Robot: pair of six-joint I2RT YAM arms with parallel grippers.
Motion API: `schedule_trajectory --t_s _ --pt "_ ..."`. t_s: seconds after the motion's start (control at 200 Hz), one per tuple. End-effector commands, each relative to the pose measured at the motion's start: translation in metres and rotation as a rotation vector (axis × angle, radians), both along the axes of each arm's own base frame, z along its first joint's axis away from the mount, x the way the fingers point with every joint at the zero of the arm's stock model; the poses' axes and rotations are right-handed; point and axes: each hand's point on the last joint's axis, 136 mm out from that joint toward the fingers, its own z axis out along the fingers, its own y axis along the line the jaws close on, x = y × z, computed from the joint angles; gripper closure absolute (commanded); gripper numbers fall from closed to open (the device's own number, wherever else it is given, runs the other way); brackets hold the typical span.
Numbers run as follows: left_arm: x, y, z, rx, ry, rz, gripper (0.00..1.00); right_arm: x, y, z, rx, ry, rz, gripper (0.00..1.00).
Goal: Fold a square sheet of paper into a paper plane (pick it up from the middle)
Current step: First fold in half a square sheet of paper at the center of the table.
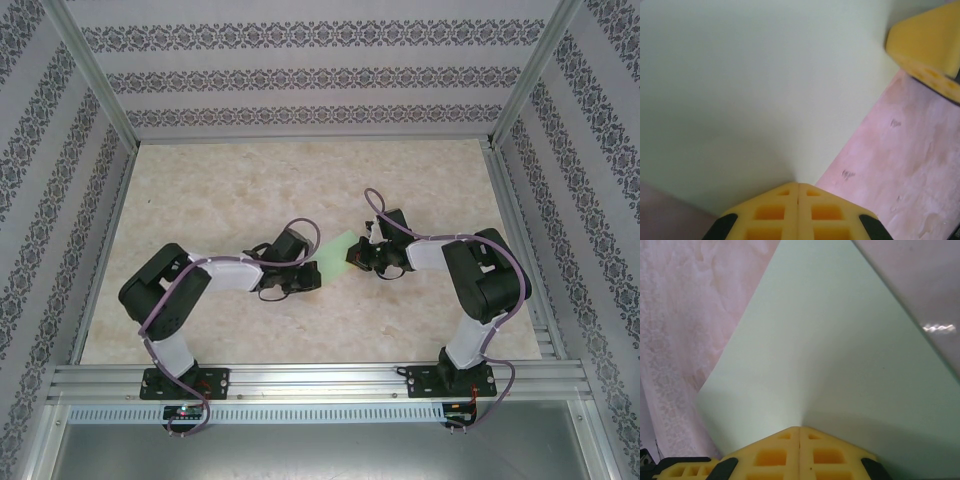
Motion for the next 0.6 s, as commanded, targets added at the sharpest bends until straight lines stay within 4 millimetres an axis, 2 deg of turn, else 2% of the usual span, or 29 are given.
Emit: schedule_trajectory --t_s 0.0,0.155,0.27,0.355,0.435,0.49,0.594 --pt "-0.029 0.031 -0.028 0.089 0.097 0.003 1.00 -0.034 -0.043 -0.063 -0.242 0.165 -0.051 1.00" --pt "-0.042 0.038 -0.033 0.111 0.114 -0.043 1.00 -0.030 -0.043 -0.058 -0.241 0.153 -0.045 1.00" --pt "-0.035 0.033 -0.015 0.105 0.077 -0.073 1.00 -0.019 -0.037 -0.040 -0.232 0.109 -0.025 1.00" --pt "-0.024 0.025 0.010 0.066 0.029 -0.083 1.00 -0.006 -0.030 -0.014 -0.221 0.049 -0.005 1.00" --pt "-0.009 0.026 0.033 0.044 -0.015 -0.065 1.00 0.006 -0.021 0.014 -0.209 -0.017 0.011 1.00" --pt "0.005 0.031 0.046 0.026 -0.043 -0.037 1.00 0.012 -0.015 0.031 -0.203 -0.059 0.021 1.00" --pt "0.032 0.051 0.066 0.006 -0.074 0.056 0.91 0.016 0.000 0.052 -0.217 -0.094 0.037 0.98"
